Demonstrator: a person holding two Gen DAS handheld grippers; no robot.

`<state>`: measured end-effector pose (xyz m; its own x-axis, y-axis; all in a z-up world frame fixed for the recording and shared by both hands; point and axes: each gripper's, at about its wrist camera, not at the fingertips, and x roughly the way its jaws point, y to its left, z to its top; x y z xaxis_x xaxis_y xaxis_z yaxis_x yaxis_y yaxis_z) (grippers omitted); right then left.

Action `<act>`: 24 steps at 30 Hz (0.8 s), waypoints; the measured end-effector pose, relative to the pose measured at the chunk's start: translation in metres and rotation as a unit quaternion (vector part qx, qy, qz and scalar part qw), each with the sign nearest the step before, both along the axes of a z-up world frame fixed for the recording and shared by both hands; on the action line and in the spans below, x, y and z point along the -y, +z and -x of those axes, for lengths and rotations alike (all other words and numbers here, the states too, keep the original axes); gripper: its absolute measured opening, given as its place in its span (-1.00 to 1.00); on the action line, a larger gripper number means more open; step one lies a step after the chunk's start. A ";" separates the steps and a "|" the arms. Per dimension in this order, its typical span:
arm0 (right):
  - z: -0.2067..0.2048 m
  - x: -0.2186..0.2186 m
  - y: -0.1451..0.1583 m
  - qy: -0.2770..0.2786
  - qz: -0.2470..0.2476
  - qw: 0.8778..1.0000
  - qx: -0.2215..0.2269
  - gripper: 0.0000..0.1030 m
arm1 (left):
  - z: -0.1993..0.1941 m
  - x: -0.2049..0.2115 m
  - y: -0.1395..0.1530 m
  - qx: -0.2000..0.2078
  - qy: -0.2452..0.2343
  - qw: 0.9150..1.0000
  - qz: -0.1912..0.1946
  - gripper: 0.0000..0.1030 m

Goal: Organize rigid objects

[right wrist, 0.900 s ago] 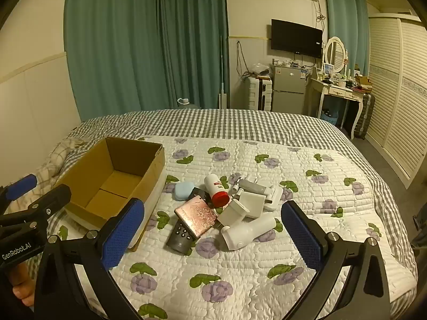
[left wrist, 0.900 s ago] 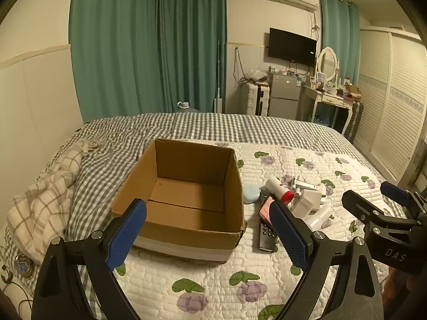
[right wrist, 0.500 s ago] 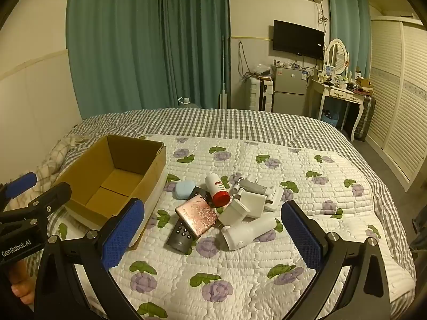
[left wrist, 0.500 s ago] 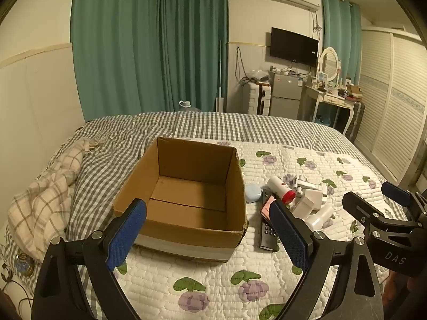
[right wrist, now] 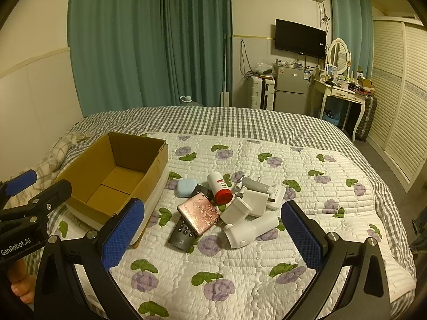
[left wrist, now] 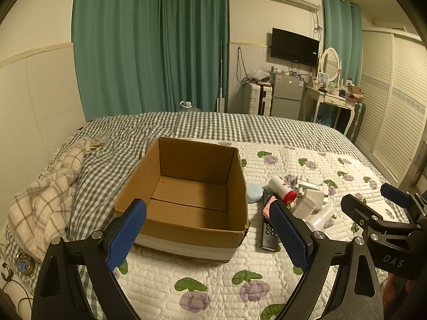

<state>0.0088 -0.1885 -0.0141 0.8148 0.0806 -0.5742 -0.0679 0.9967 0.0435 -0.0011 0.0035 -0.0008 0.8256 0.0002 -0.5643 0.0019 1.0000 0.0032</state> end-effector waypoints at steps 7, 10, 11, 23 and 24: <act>0.000 0.000 -0.001 -0.001 0.002 1.000 -0.001 0.99 | 0.000 0.000 0.000 0.000 0.000 1.000 0.000 0.86; 0.000 0.000 -0.002 -0.002 0.001 1.000 -0.002 0.99 | 0.000 0.000 0.000 0.000 0.000 1.000 0.000 0.86; 0.000 0.000 -0.002 -0.002 0.002 1.000 -0.002 1.00 | 0.000 0.000 0.000 0.001 0.000 1.000 -0.001 0.86; 0.001 0.000 -0.003 -0.002 0.002 1.000 -0.003 1.00 | 0.001 -0.003 -0.002 0.000 0.000 1.000 0.000 0.86; 0.000 -0.001 -0.003 -0.001 0.003 1.000 -0.003 1.00 | 0.001 -0.003 -0.002 0.000 0.000 1.000 0.000 0.86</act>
<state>0.0089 -0.1876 -0.0167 0.8111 0.0755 -0.5800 -0.0649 0.9971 0.0389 -0.0018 0.0065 -0.0031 0.8259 0.0006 -0.5638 0.0016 1.0000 0.0034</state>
